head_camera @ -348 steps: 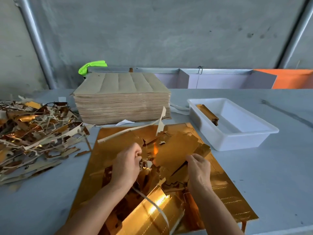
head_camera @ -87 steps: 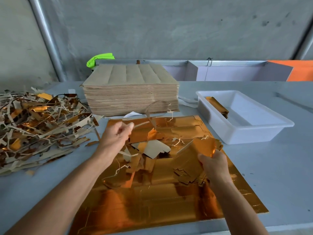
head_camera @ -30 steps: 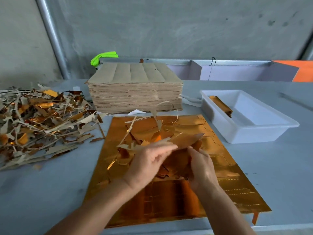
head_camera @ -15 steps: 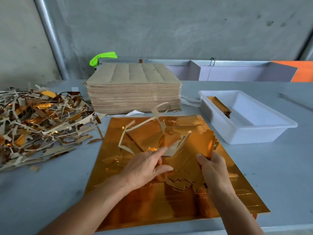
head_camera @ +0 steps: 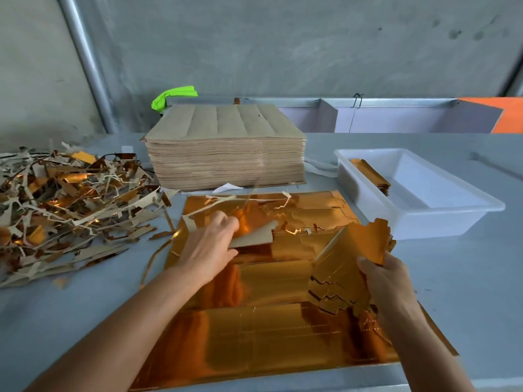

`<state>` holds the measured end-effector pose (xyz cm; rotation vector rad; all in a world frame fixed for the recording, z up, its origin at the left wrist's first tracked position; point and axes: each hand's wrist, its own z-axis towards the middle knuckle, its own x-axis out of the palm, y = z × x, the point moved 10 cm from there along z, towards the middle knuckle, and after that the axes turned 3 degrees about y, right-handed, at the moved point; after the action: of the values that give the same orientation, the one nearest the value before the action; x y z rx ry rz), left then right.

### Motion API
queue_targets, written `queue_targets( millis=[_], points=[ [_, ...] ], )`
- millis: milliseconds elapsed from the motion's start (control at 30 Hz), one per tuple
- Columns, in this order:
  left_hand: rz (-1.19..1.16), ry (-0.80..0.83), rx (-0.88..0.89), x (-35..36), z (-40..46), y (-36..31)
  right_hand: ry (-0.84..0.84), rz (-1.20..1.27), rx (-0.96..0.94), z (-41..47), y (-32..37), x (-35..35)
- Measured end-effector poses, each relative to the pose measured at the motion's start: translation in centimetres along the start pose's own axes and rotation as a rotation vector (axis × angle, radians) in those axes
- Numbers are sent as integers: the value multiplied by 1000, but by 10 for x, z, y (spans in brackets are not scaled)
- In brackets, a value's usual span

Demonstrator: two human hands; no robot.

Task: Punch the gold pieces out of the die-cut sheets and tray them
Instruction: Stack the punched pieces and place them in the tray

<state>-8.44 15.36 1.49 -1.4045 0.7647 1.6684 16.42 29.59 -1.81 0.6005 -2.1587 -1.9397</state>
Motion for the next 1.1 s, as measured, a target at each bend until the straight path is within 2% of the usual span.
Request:
queue_targets(
  millis=[167,267,367,433,500,600,700,800,900,967,1100],
  points=[
    [234,-11,81,12,14,-21,72,-20,39,-3,-4,23],
    [381,50,147,22,20,-33,96,-36,48,-5,-5,31],
    [413,94,173,31,22,-38,104,-44,50,-6,-7,35],
    [287,14,86,16,23,-29,116,-61,29,-5,-7,39],
    [137,-159,4,-15,20,-20,134,-94,-14,-4,-3,44],
    [115,-467,128,-54,2,-41,157,-139,-115,-2,13,57],
    [172,-594,281,-67,-19,-76,147,-190,-219,-4,32,73],
    [312,-603,355,-62,-28,-104,66,-310,-333,-13,48,79],
    [424,-528,359,-52,-25,-111,-165,-502,-475,-27,66,56],
    [434,-484,330,-50,-23,-108,-246,-564,-511,-33,73,44],
    [336,-575,352,-59,-35,-121,-79,-505,-489,-26,66,63]
  ],
)
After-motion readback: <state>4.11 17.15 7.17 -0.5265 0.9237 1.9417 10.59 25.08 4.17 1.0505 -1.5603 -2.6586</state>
